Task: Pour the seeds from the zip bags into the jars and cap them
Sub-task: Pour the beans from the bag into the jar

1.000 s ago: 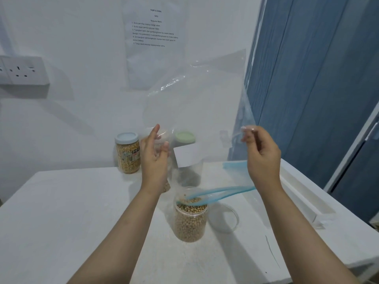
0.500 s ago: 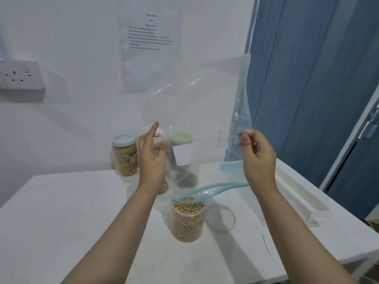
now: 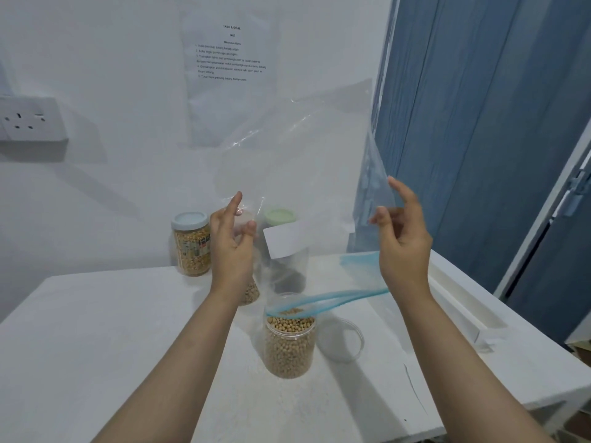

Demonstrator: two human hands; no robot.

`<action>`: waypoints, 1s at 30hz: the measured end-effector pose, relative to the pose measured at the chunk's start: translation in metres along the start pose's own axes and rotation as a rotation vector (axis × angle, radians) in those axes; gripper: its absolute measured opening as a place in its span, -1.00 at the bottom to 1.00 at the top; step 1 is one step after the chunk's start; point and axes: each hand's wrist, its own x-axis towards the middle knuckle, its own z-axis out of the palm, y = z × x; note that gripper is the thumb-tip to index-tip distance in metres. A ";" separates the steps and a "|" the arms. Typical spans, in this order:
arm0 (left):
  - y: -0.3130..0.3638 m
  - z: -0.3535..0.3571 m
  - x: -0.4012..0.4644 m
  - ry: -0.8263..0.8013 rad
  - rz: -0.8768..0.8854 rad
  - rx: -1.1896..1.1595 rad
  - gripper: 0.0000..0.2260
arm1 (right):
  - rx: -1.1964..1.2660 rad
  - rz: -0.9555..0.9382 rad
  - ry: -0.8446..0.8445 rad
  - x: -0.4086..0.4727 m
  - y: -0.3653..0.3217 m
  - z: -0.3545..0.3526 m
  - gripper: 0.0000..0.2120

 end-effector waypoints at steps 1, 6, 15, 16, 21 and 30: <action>0.000 0.000 0.000 0.000 0.004 0.004 -0.52 | 0.007 -0.004 -0.003 0.001 0.001 0.000 -0.66; 0.005 0.001 0.007 -0.001 0.030 0.014 -0.52 | 0.046 -0.041 0.014 0.002 0.000 -0.002 -0.68; 0.007 0.004 0.009 -0.019 0.064 0.031 -0.52 | 0.038 0.006 0.030 0.002 0.008 -0.004 -0.65; 0.007 0.004 0.009 -0.017 0.068 0.037 -0.52 | 0.040 0.008 0.019 0.001 0.008 -0.004 -0.65; 0.007 0.005 0.008 -0.025 0.078 0.054 -0.49 | 0.021 0.040 0.027 -0.003 0.014 -0.004 -0.62; 0.002 0.004 0.008 -0.026 0.071 0.072 -0.51 | 0.039 0.066 0.033 -0.003 0.023 -0.005 -0.62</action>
